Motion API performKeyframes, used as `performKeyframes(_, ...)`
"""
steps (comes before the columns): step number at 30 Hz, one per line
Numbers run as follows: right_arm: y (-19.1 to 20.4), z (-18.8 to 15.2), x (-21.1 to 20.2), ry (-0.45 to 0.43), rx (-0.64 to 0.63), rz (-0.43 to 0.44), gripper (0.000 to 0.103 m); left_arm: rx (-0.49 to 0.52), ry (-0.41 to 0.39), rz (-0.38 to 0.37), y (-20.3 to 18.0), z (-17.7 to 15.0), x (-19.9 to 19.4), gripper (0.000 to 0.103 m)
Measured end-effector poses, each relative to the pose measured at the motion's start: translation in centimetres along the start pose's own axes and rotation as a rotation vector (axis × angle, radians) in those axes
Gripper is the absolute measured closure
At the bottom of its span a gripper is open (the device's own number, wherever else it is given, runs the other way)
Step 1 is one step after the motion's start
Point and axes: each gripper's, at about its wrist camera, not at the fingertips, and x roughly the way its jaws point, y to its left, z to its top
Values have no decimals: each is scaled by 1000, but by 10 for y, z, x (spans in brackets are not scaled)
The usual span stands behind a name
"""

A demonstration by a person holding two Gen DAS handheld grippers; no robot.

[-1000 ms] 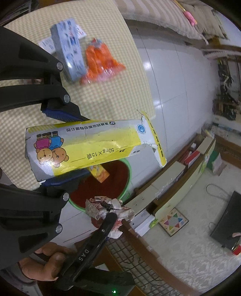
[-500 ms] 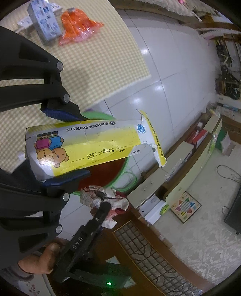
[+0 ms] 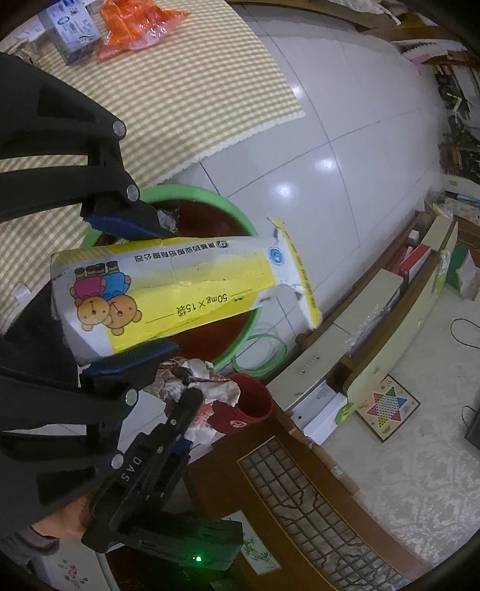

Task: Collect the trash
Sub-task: 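Carry the tissue pack and wrapper over the bin and release both, then move both tools back over the table toward the remaining trash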

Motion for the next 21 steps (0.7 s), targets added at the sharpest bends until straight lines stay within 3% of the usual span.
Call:
performKeyframes(4, -3, -2, 6, 15, 11, 5, 70, -16, 9, 9, 2, 1, 3, 46)
performKeyframes(6, -3, -3, 6, 12, 18, 5, 58, -29, -1, 23, 6, 2, 1, 32)
performKeyframes(7, -4, -3, 6, 11, 20, 7, 53, -38, -8, 23, 9, 1, -2, 31)
performKeyframes(10, -3, -1, 4, -1, 27, 15, 25, -62, -27, 30, 17, 2, -10, 22)
performKeyframes(14, 6, 2, 1, -12, 21, 22, 11, -97, -58, 38, 30, -3, -27, 14)
performKeyframes(21, 35, 3, -4, -33, -13, 42, 5, -138, -100, 74, 56, -19, -62, 8)
